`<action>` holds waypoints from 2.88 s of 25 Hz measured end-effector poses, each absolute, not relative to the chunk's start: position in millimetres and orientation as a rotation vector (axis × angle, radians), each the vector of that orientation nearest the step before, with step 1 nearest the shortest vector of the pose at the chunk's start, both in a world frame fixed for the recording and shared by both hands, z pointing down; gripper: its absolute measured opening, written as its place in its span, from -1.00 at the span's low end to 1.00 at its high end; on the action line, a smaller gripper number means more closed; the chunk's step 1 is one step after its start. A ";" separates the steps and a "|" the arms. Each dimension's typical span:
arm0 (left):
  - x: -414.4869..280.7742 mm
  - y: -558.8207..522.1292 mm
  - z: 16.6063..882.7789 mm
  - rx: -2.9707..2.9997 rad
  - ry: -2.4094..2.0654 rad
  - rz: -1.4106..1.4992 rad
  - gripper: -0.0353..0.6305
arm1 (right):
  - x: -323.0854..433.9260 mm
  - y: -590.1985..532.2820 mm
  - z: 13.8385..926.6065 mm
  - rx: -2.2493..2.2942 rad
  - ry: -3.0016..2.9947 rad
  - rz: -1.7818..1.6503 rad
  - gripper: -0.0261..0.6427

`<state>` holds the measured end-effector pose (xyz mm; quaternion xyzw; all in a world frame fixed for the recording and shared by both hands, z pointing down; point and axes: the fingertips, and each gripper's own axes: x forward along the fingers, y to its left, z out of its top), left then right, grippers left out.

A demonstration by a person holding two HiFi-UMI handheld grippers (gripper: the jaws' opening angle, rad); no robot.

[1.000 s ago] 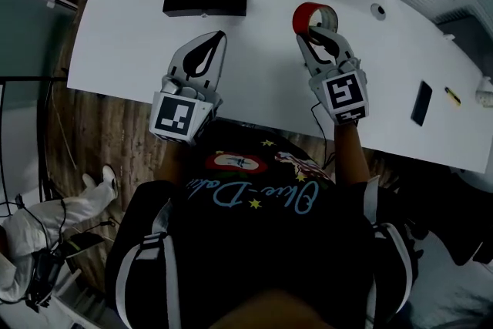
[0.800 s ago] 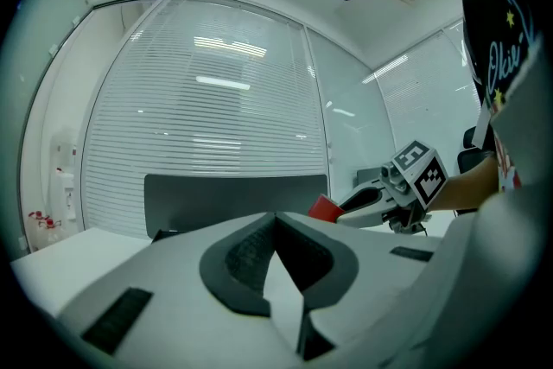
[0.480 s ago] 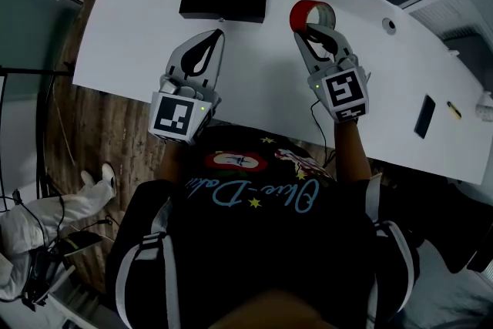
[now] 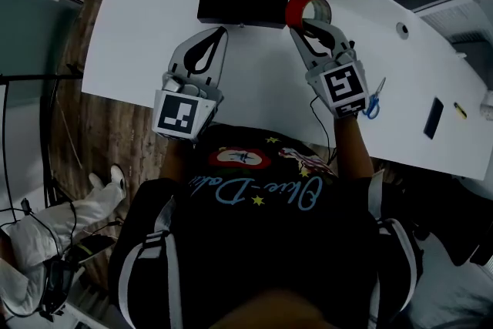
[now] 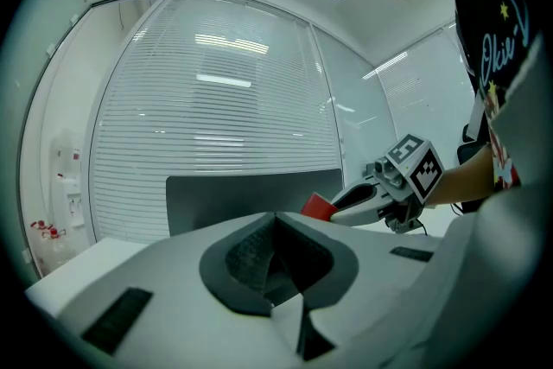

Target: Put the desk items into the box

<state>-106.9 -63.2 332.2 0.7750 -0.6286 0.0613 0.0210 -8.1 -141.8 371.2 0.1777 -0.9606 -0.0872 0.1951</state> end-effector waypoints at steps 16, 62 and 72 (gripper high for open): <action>-185.5 -73.9 343.3 2.444 -1.881 0.207 -0.90 | -102.7 -140.2 392.9 0.464 -2.647 -0.168 -0.75; -279.8 -102.8 394.7 2.409 -1.745 0.146 -0.90 | -218.4 -146.8 506.9 0.174 -2.326 -0.088 -0.75; -288.2 -102.9 394.6 2.392 -1.780 0.162 -0.90 | -223.7 -147.9 509.5 0.174 -2.316 -0.111 -0.73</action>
